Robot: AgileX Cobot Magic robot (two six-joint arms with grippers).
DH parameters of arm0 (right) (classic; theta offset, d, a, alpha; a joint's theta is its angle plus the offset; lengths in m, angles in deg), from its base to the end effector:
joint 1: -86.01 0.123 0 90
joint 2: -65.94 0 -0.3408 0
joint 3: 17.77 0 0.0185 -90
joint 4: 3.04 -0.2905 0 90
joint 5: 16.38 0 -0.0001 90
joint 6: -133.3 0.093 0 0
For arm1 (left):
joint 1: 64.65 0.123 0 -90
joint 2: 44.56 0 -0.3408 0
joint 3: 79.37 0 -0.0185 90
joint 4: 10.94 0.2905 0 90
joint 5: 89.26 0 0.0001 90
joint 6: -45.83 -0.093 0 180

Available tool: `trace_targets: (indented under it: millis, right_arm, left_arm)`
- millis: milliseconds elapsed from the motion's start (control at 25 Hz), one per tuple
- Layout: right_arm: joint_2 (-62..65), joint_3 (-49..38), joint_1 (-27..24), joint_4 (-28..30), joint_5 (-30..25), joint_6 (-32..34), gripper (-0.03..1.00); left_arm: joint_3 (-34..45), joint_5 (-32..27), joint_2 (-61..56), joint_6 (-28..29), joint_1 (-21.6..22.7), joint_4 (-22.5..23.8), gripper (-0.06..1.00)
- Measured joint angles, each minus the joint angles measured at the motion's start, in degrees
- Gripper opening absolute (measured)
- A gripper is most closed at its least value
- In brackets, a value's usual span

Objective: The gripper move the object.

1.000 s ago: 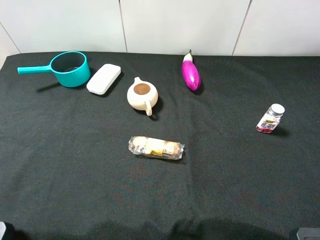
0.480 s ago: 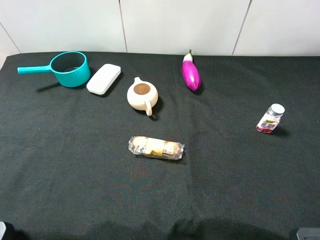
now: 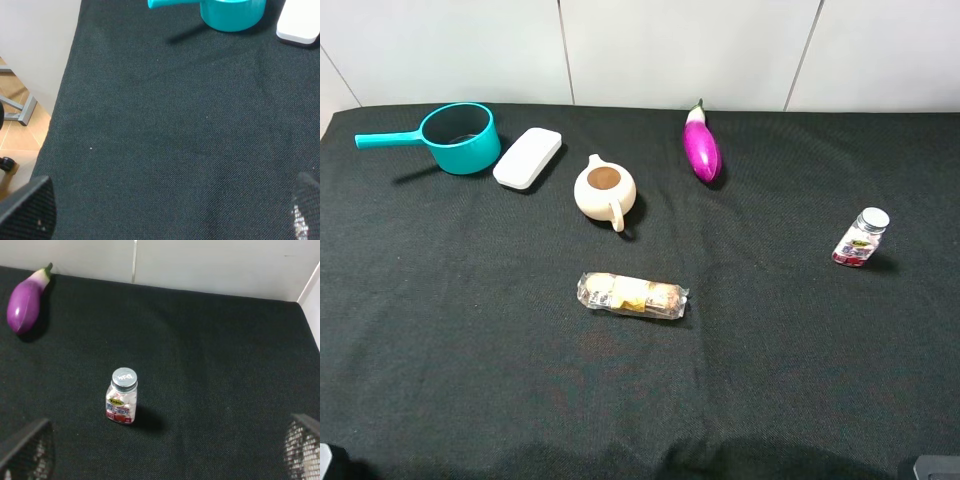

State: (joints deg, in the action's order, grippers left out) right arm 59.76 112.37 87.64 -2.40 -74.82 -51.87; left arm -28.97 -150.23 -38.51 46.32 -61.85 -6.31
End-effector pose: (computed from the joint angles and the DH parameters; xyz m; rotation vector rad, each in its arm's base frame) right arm -0.0236 -0.0016 0.2987 -0.1182 1.9949 -0.0530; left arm -0.0250 0.0054 0.2922 -0.0626 2.0479 0.1219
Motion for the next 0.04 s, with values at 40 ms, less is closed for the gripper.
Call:
trace_targets:
  millis: [40]
  right_arm:
    - [0.0,0.0,0.0,0.0,0.0,0.0,0.69]
  left_arm:
    - [0.0,0.0,0.0,0.0,0.0,0.0,0.99]
